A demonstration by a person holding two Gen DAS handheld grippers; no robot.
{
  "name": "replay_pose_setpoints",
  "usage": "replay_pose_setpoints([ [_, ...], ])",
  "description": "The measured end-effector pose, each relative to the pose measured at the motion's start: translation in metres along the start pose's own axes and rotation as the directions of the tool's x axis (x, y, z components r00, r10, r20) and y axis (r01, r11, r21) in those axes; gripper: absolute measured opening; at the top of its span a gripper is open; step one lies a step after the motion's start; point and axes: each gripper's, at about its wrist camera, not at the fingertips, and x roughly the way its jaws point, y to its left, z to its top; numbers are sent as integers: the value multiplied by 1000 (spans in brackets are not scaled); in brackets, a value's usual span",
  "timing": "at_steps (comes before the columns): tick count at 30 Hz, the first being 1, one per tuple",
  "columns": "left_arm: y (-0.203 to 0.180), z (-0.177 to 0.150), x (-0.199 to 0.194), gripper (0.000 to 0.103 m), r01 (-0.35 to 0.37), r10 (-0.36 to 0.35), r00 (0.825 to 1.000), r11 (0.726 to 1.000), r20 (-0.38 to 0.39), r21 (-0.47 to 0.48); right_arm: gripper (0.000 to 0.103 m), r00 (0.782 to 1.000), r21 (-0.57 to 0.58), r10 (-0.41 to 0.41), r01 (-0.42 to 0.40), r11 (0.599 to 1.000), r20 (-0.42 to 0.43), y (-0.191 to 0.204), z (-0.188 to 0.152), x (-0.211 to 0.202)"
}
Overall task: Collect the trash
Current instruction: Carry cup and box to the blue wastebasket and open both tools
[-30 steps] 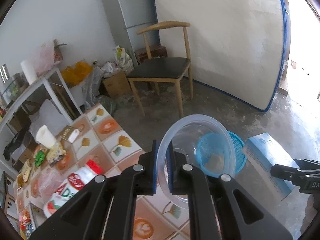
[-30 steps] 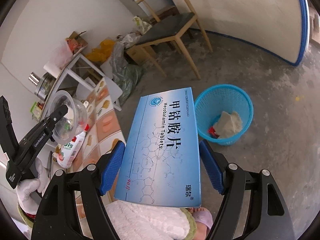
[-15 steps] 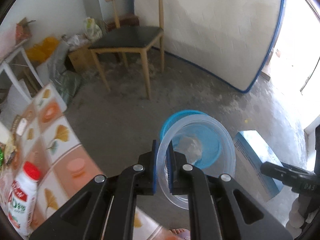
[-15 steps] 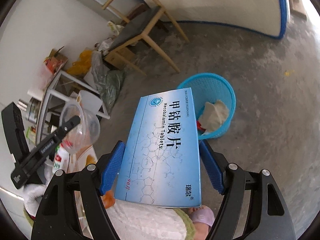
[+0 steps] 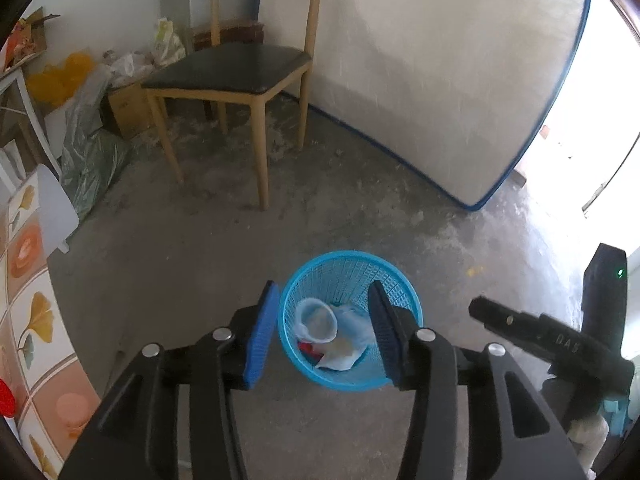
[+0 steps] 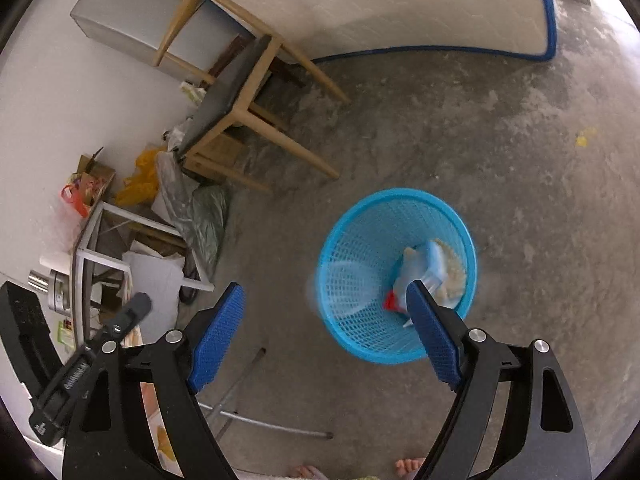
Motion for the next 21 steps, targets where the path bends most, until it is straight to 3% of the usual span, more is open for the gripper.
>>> replay_pose_setpoints([
  [10,35,-23,-48,46,40,-36,998,995,47,-96,79,999,-44,-10,9,999,-30,-2,-42,-27],
  [21,43,-32,-137,46,69,-60,991,995,117,-72,79,998,-159,31,-40,986,-55,40,-73,-60],
])
